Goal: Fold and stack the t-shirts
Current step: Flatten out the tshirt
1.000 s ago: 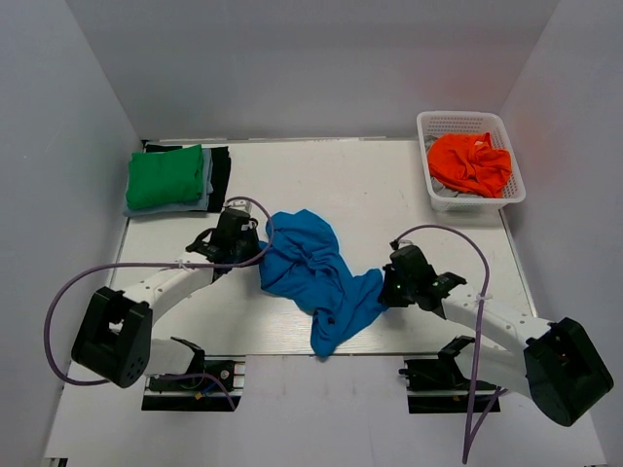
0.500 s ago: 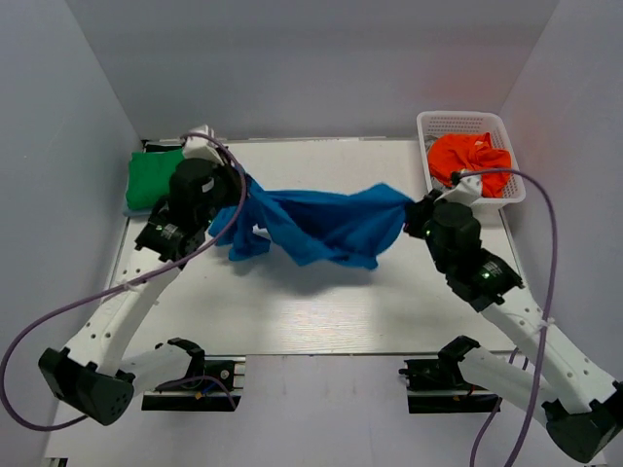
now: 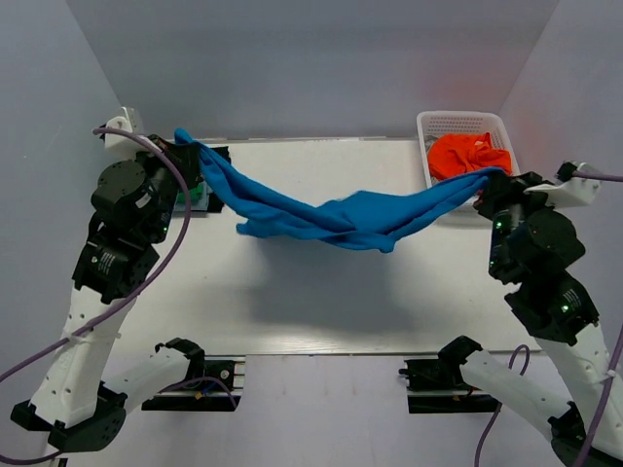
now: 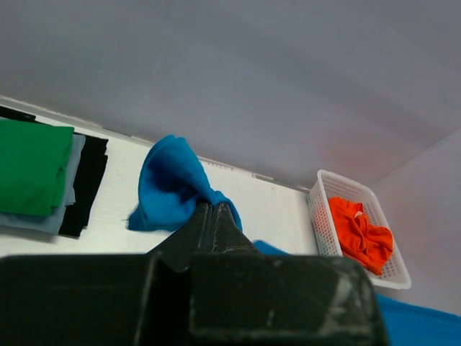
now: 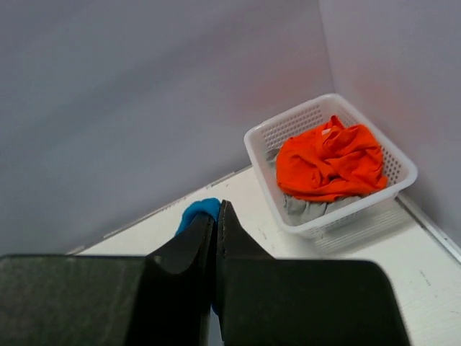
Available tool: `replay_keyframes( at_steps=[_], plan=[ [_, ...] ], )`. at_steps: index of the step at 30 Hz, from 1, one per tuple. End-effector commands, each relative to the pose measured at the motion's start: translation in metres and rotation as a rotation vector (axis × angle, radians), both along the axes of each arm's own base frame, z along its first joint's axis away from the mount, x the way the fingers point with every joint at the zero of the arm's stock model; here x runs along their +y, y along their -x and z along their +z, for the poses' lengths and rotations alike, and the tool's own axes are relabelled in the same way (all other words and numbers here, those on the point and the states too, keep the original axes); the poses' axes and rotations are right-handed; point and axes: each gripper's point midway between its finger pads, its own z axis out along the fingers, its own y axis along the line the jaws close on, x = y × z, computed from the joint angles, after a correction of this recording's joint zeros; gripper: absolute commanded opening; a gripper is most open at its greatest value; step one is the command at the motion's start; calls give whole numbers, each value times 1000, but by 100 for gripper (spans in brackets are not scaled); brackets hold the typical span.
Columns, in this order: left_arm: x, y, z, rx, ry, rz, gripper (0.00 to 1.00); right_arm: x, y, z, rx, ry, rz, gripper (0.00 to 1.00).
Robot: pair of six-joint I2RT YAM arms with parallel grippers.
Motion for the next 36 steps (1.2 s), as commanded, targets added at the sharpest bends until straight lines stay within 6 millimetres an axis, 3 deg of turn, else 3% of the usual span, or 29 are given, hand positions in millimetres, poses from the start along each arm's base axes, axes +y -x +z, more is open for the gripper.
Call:
replay_keyframes(
  at_steps=[1,4,6,13,17,21,23,25,26,28,29,30,31,32,33,34,35,36],
  plan=[
    [17,18,26,-56,13,40,0,-30,19,27,-41,-3,-105,0],
    [26,28,43,-93,23,64,0,-36,23,34,-56,-5,-120,0],
    [30,29,45,-81,19,83,0,-39,27,43,-80,-2,-121,0],
    [34,32,96,-179,18,90,0,-37,31,103,-189,22,-82,0],
    [18,13,100,-193,-8,50,0,-17,7,108,-170,93,-65,0],
    [-2,-20,82,-171,-45,19,0,6,-25,99,-147,142,-54,0],
    [-11,-46,67,-138,-71,30,0,23,-50,82,-101,187,-53,0],
    [-11,-63,64,-125,-99,71,0,30,-68,81,-101,243,-88,0],
    [-16,-85,50,-87,-127,90,0,33,-81,73,-72,271,-113,0],
    [-13,-104,56,-94,-144,142,0,39,-100,79,-91,305,-149,0],
    [-9,-113,55,-83,-154,182,0,52,-125,62,-46,342,-160,0],
    [-17,-138,38,-43,-194,196,0,44,-127,87,-80,334,-194,0],
    [-13,-141,58,-73,-187,227,0,44,-134,91,-80,341,-207,0],
    [-13,-149,61,-69,-205,244,0,59,-164,72,-31,388,-204,0],
    [-9,-147,91,-125,-183,267,0,51,-173,76,-22,404,-235,0],
    [-14,-167,82,-105,-211,287,0,40,-163,131,-126,334,-264,0],
    [-12,-171,89,-120,-216,311,0,45,-183,121,-83,379,-255,0],
    [-1,-164,118,-180,-212,350,0,40,-187,143,-124,351,-274,0]
  ],
)
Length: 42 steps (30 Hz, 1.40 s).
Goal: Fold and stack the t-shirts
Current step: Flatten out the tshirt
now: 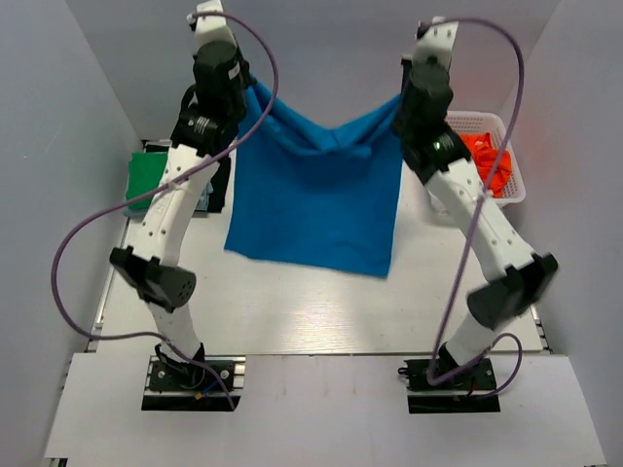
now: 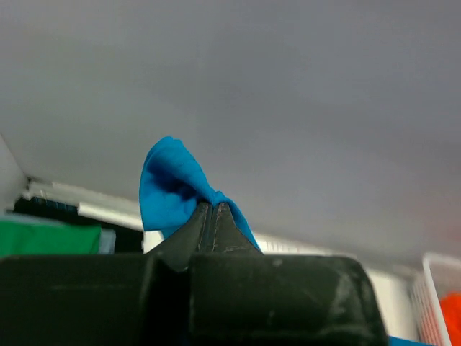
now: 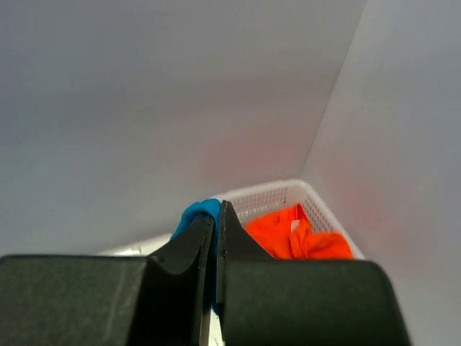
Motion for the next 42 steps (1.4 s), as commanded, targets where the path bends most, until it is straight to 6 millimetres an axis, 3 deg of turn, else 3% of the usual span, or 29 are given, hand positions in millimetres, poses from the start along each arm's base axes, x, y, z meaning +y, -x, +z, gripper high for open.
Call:
replay_keyframes(
  at_steps=[1,2,5,6,7,8,9,10,11,12,13,14,15,16,17,18,19,20,21,22,23,26,29,32,35,37,39,41,42],
  plan=[
    [47,33,102,-233,15,157,0,-40,19,120,-266,-91,-73,0],
    [50,31,104,-244,10,182,0,-48,24,135,-305,-107,-84,0],
    [64,50,121,-307,32,224,0,-56,27,142,-331,-94,-83,0],
    [70,63,117,-299,27,224,0,-66,48,156,-364,-111,-78,0],
    [72,70,117,-311,45,222,0,-68,50,154,-365,-115,-65,0],
    [72,75,114,-316,52,208,0,-60,36,121,-297,-98,-52,0],
    [72,83,98,-293,31,181,0,-72,63,135,-346,-140,-38,0],
    [72,86,89,-287,48,177,0,-57,41,83,-239,-88,15,0],
    [65,77,50,-213,24,154,0,-53,41,73,-238,-89,43,0],
    [62,79,33,-187,37,129,0,-59,71,92,-311,-130,97,0],
    [67,94,31,-207,72,126,0,-44,57,44,-221,-94,154,0],
    [65,88,-27,-109,51,132,0,-40,60,8,-194,-138,180,0],
    [65,91,-49,-84,62,131,0,-32,55,-39,-132,-131,213,0],
    [66,95,-70,-70,134,140,0,-35,68,-41,-157,-154,231,0],
    [65,103,-118,8,139,127,0,-30,65,-112,-44,-213,231,0],
    [64,108,-142,40,166,122,0,-28,68,-130,-22,-240,236,0],
    [62,115,-196,113,193,120,0,-31,75,-138,-26,-264,239,0],
    [56,122,-215,138,218,73,0,-30,80,-199,70,-307,229,0],
    [54,127,-238,174,243,67,0,-31,83,-216,93,-330,217,0],
    [53,138,-288,263,237,61,0,-30,86,-229,104,-370,214,0],
    [45,143,-305,294,271,21,0,-30,95,-269,182,-369,213,0],
    [44,163,-367,451,298,44,0,-25,110,-321,318,-441,213,0],
    [47,178,-400,569,299,82,0,-31,124,-358,424,-477,140,0],
    [51,190,-421,653,299,124,0,-40,132,-378,485,-501,58,0],
    [55,194,-424,683,286,149,0,-49,137,-389,522,-490,-11,0],
    [59,201,-431,719,270,173,0,-52,139,-390,527,-495,-40,0],
    [59,201,-426,705,287,174,0,-53,140,-389,535,-498,-48,0],
    [54,194,-407,655,319,148,0,-51,136,-375,512,-495,-27,0],
    [57,192,-397,642,293,146,0,-50,130,-355,474,-478,-4,0]
  ],
)
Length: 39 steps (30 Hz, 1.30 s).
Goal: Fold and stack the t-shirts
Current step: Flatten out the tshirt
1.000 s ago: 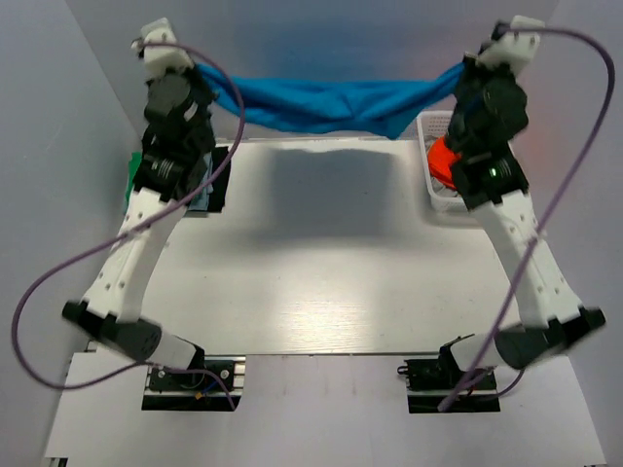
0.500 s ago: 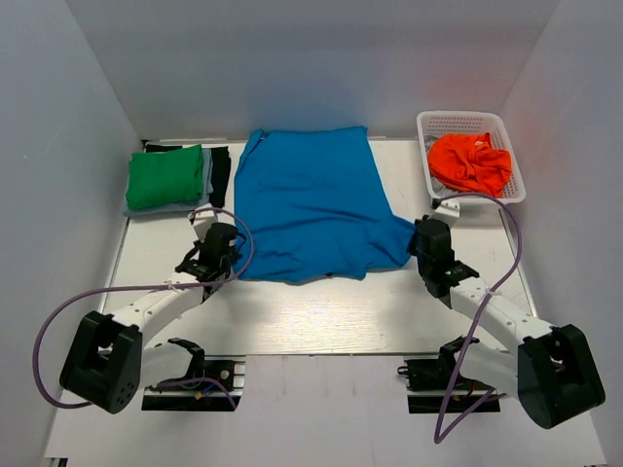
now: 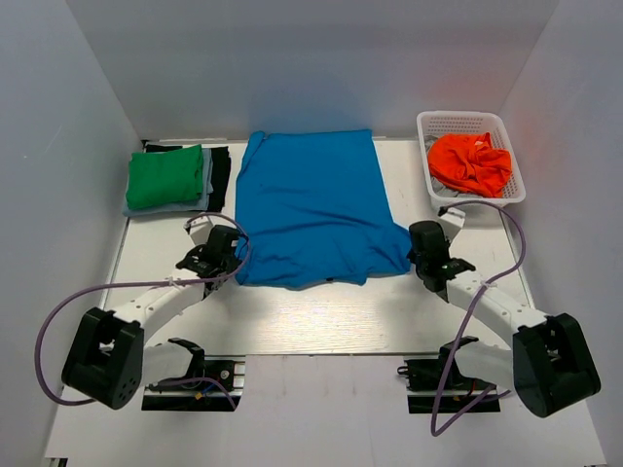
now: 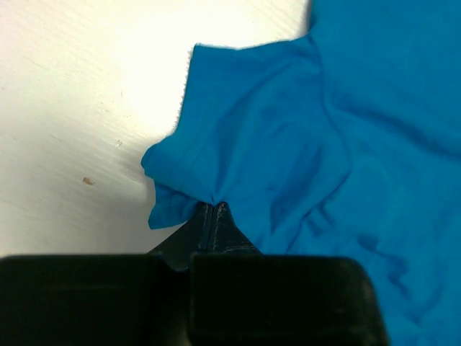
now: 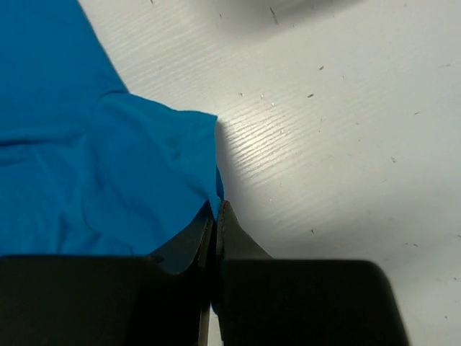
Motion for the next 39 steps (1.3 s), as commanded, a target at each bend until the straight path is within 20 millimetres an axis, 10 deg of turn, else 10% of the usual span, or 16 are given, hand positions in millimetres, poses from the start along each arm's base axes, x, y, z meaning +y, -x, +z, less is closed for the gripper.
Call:
replay_keyframes(
  at_steps=[1,5,9,17,19,21,23,24,27,32,38,39],
  plan=[
    [-3,-19,56,-130,37,19,0,0,-26,68,-155,-26,-40,0],
    [-6,-25,115,-236,67,15,0,-12,-18,132,-274,-46,-84,0],
    [-1,-10,135,-280,102,16,0,-24,3,148,-328,-55,-101,0],
    [22,34,110,-165,106,120,0,-42,41,127,-222,-57,-156,0],
    [26,47,84,-96,120,177,0,-49,53,105,-151,-32,-193,23],
    [37,70,58,2,87,234,21,-58,66,82,-82,-13,-245,50],
    [43,80,50,39,70,261,98,-65,75,66,-29,26,-267,90],
    [44,82,49,48,69,268,100,-64,76,64,-22,23,-272,90],
    [35,74,61,13,111,241,100,-53,68,70,-9,17,-200,90],
    [-2,38,79,-79,179,30,100,23,37,77,-40,-116,208,90],
    [-84,27,32,91,336,-313,100,82,-8,77,-46,-171,442,90],
    [-96,27,25,121,369,-358,100,87,-17,50,39,-140,451,90]
  ],
)
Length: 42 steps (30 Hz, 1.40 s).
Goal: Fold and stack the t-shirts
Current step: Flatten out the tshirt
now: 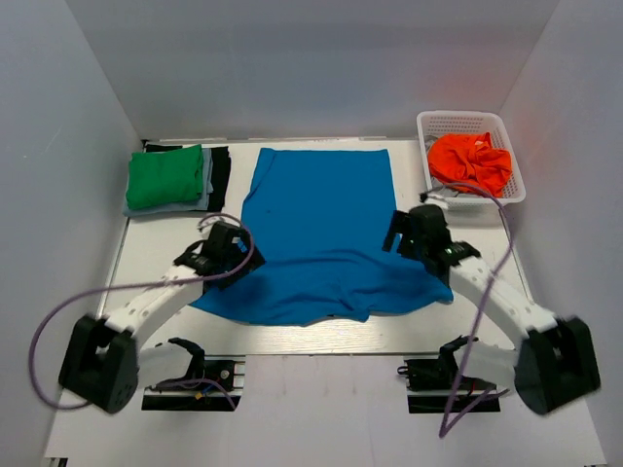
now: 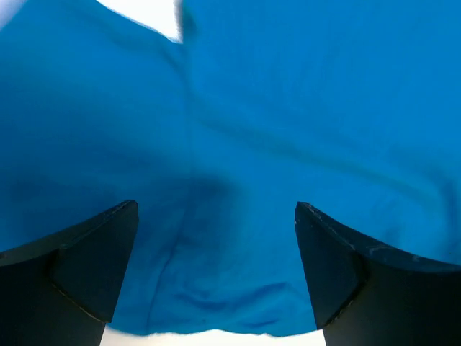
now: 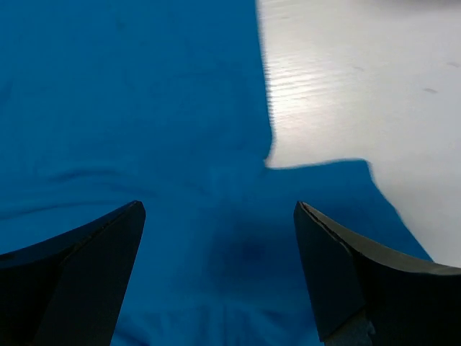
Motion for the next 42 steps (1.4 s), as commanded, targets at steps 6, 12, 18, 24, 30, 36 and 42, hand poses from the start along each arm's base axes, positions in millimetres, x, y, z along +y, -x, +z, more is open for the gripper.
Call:
replay_keyframes(
  at_steps=[6,12,18,24,30,36,42],
  plan=[
    [-48,-5,-70,234,32,-208,100,80,-99,-18,33,-51,231,90],
    [-12,-27,-85,319,-155,-59,100,94,-105,-74,212,-67,222,90],
    [7,-51,-89,364,-266,35,100,53,-30,-127,407,-29,68,90],
    [-5,-116,-87,256,-287,-15,100,56,98,-140,532,-176,188,90],
    [-66,-217,-83,79,-239,-164,100,115,190,-110,528,-276,586,90],
    [-142,-285,-72,0,-61,-393,100,172,231,-105,530,-182,1011,90],
    [-134,-288,7,-185,-97,-415,100,188,164,-50,229,-96,922,90]
  ],
)
